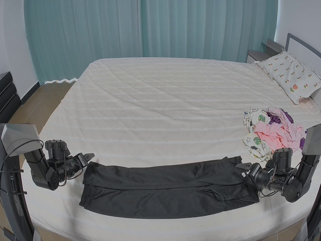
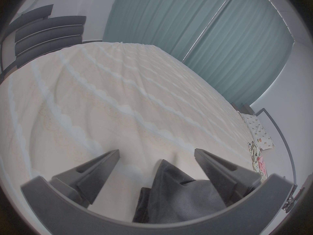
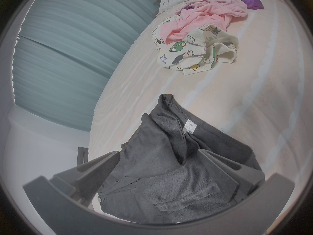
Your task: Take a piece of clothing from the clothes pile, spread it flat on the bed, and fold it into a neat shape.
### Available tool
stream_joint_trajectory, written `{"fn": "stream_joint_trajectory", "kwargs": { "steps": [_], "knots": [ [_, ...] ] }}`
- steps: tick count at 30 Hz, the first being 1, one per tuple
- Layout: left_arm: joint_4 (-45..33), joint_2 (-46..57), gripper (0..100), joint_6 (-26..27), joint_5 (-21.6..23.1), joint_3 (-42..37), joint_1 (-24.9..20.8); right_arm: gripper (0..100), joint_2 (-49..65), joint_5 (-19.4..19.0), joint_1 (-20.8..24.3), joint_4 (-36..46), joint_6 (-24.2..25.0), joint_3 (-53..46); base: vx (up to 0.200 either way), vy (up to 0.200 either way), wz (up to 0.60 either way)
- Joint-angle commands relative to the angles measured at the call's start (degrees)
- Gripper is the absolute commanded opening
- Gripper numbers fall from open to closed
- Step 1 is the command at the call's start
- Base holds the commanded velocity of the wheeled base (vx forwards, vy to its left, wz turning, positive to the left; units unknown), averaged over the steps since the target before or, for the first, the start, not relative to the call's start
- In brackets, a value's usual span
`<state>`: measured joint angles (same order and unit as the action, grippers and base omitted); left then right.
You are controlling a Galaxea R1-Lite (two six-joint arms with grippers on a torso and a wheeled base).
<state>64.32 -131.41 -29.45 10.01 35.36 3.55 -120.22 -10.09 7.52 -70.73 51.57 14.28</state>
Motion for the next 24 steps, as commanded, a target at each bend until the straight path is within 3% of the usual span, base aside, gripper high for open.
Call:
{"fn": "stream_joint_trajectory", "kwargs": {
  "steps": [1,10,11,16,24],
  "knots": [
    [0.0,2.8,100,-0.3,0.1,-3.1,1.4,100,-0.1,0.0,0.0,0.0,0.0,-0.4,0.000,0.000,0.00],
    [1.2,14.8,100,1.4,9.0,-20.5,1.9,100,0.0,-0.1,0.2,0.0,-0.1,-1.4,0.000,0.000,0.00],
    [2.2,15.7,100,5.1,10.1,-24.3,1.8,100,0.1,0.0,0.3,-0.1,-0.1,-1.7,0.000,0.000,0.00],
    [3.5,14.5,100,19.3,10.4,-30.6,1.5,100,0.2,0.0,0.6,-0.1,-0.1,-2.1,0.000,0.000,0.00],
    [3.7,10.7,100,19.7,4.9,-29.1,-4.4,100,0.3,-0.1,0.6,-0.1,-0.2,-2.3,0.000,0.000,0.00]
  ]
}}
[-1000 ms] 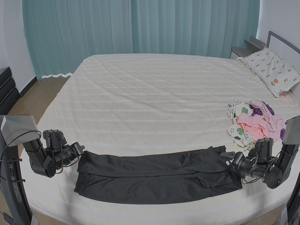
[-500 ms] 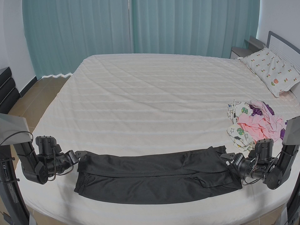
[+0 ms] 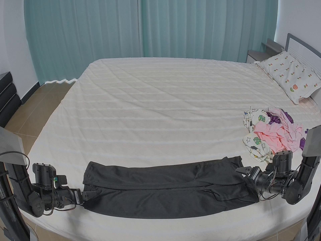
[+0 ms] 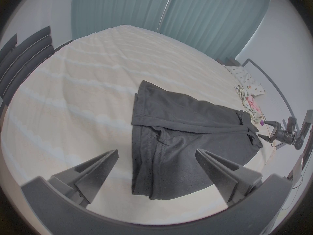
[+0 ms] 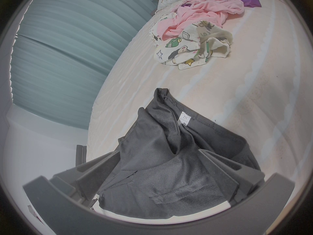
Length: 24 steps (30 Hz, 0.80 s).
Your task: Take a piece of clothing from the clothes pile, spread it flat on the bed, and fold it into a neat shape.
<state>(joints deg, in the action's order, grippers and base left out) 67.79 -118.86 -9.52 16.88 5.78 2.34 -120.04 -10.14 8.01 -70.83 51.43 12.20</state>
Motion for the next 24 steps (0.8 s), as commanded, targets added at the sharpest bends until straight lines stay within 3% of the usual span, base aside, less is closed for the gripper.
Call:
{"fn": "stream_joint_trajectory", "kwargs": {
  "steps": [1,5,11,24],
  "knots": [
    [0.3,-1.8,100,-0.8,-2.3,0.8,-4.0,100,0.1,-0.1,0.1,0.0,0.0,-0.2,0.000,0.000,0.00],
    [1.0,-1.3,100,-4.5,-2.6,2.5,-7.2,100,0.1,-0.1,0.1,0.0,0.0,-0.2,0.000,0.000,0.00],
    [0.4,-2.1,100,-4.7,-2.7,4.6,-9.4,100,0.0,-0.1,0.1,0.0,0.0,-0.2,0.000,0.000,0.00],
    [0.9,-8.2,100,-4.7,-4.4,5.6,-8.9,100,-0.2,-0.1,0.2,0.0,0.1,-0.2,0.000,0.000,0.00]
  ]
}}
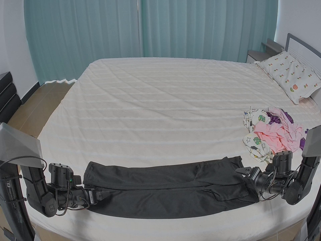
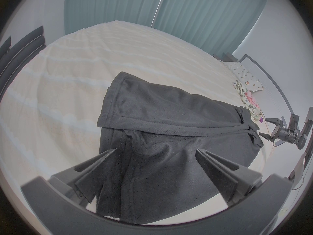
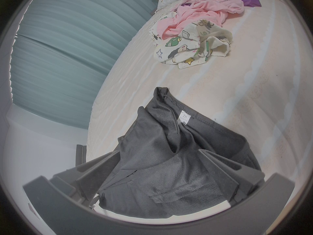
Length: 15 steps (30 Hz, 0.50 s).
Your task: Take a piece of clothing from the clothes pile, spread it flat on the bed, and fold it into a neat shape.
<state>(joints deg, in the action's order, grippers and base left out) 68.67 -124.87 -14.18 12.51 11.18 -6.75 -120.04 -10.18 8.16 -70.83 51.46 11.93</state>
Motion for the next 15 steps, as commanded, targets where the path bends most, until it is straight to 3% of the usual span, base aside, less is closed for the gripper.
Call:
{"fn": "stream_joint_trajectory", "kwargs": {
  "steps": [1,2,3,15],
  "knots": [
    [0.1,-2.2,100,-0.3,0.1,0.2,0.3,100,-0.2,0.0,0.1,0.0,0.0,0.0,0.000,0.000,0.00],
    [0.1,-2.2,100,-0.3,0.1,0.2,0.3,100,-0.2,0.0,0.0,0.0,0.0,0.0,0.000,0.000,0.00],
    [0.1,-2.2,0,-0.3,0.0,0.3,0.2,100,-0.2,0.0,0.0,0.0,0.0,0.0,0.000,0.000,0.00],
    [0.1,1.2,0,-0.2,-1.6,-1.2,1.9,100,-0.2,0.0,0.2,0.1,0.0,-0.1,0.000,0.000,0.00]
  ]
}}
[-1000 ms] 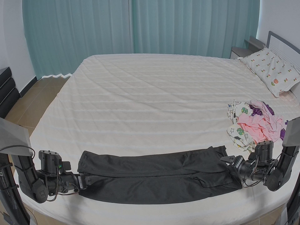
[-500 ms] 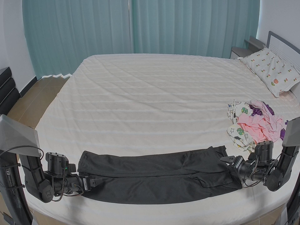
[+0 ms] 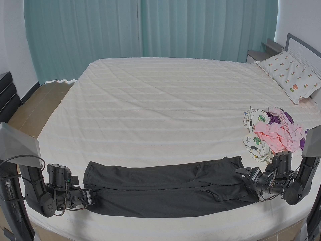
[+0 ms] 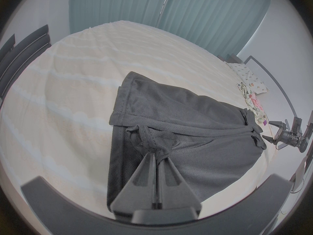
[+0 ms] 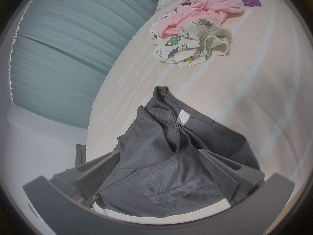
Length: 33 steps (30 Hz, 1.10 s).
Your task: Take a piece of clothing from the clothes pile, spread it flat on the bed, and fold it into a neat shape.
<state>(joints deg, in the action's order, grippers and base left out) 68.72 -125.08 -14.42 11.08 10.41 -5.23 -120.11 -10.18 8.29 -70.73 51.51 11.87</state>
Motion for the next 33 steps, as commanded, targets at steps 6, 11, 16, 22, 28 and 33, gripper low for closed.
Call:
{"fn": "stream_joint_trajectory", "kwargs": {
  "steps": [6,11,16,22,28,33],
  "knots": [
    [-0.1,2.6,0,0.0,-0.3,-1.0,0.9,100,-0.1,0.0,0.4,-0.1,0.0,-0.4,0.000,0.000,0.00],
    [-0.2,1.9,0,0.0,-0.3,-0.7,2.0,100,-0.1,0.0,0.5,-0.1,-0.1,-0.4,0.000,0.000,0.00],
    [-0.1,0.9,100,0.0,-0.2,-0.6,2.2,100,-0.1,0.1,0.5,-0.1,-0.1,-0.4,0.000,0.000,0.00],
    [0.0,2.1,100,-2.6,-0.1,-1.4,4.4,100,0.7,0.6,-0.6,-2.3,-0.4,-1.8,0.000,0.000,0.00],
    [0.0,8.6,100,-10.6,2.5,-4.3,5.7,100,0.0,0.7,-1.1,-8.0,-0.6,-4.7,0.000,0.000,0.00],
    [0.1,11.3,100,-15.9,5.4,-8.2,5.6,100,0.4,0.7,-1.2,-8.4,-0.6,-5.1,0.000,0.000,0.00]
  ]
}}
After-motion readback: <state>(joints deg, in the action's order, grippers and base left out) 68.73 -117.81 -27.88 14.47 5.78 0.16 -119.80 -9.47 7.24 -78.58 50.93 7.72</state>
